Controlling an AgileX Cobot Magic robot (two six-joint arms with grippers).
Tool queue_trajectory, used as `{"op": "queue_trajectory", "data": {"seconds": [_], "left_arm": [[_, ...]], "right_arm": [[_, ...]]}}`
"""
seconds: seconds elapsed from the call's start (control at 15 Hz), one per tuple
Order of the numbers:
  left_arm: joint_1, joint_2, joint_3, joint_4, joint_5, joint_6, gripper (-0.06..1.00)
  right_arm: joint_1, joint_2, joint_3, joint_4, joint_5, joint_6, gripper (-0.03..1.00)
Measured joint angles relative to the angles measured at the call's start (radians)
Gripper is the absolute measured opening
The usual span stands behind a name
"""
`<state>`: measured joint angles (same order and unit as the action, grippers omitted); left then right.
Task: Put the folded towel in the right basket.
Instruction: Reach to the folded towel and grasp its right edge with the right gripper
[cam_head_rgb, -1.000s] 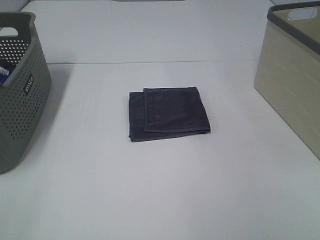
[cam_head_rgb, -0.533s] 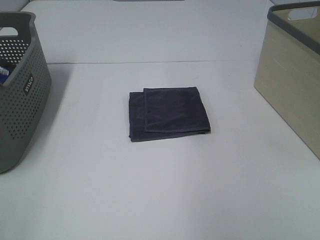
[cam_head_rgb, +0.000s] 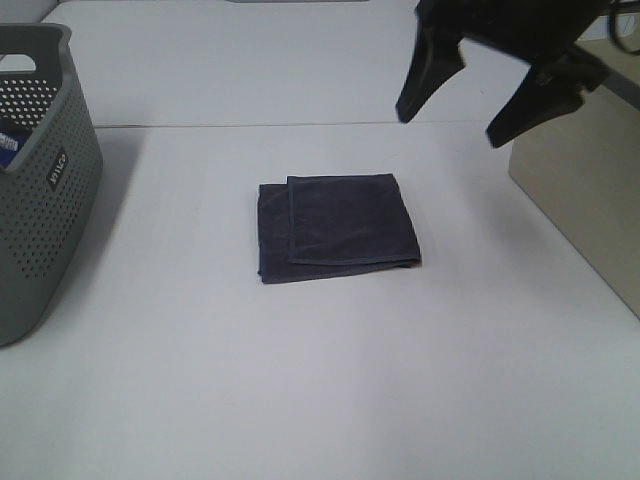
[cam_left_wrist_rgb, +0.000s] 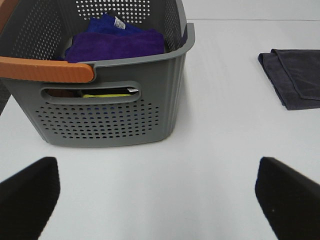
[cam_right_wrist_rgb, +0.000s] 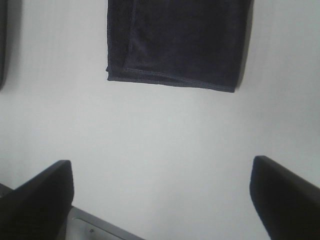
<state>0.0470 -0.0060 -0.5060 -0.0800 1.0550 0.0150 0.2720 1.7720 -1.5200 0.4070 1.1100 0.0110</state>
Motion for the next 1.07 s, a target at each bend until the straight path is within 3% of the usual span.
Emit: {"op": "queue_trajectory", "data": {"seconds": [0.2, 0.47, 0.67, 0.87, 1.07], "left_arm": [[0.000, 0.000, 0.000, 0.000, 0.000, 0.000, 0.99], [0.000, 0.000, 0.000, 0.000, 0.000, 0.000, 0.99], [0.000, 0.000, 0.000, 0.000, 0.000, 0.000, 0.99], [0.000, 0.000, 0.000, 0.000, 0.000, 0.000, 0.99], [0.000, 0.000, 0.000, 0.000, 0.000, 0.000, 0.99]], "right_arm": [[0.017, 0.163, -0.033, 0.017, -0.083, -0.074, 0.92], [0.015, 0.352, -0.179, -0.039, -0.098, -0.101, 0.92], [0.015, 0.479, -0.276, -0.098, -0.098, -0.089, 0.92], [0.015, 0.532, -0.317, -0.220, -0.099, -0.001, 0.92], [0.015, 0.571, -0.320, -0.232, -0.099, 0.016, 0.92]]}}
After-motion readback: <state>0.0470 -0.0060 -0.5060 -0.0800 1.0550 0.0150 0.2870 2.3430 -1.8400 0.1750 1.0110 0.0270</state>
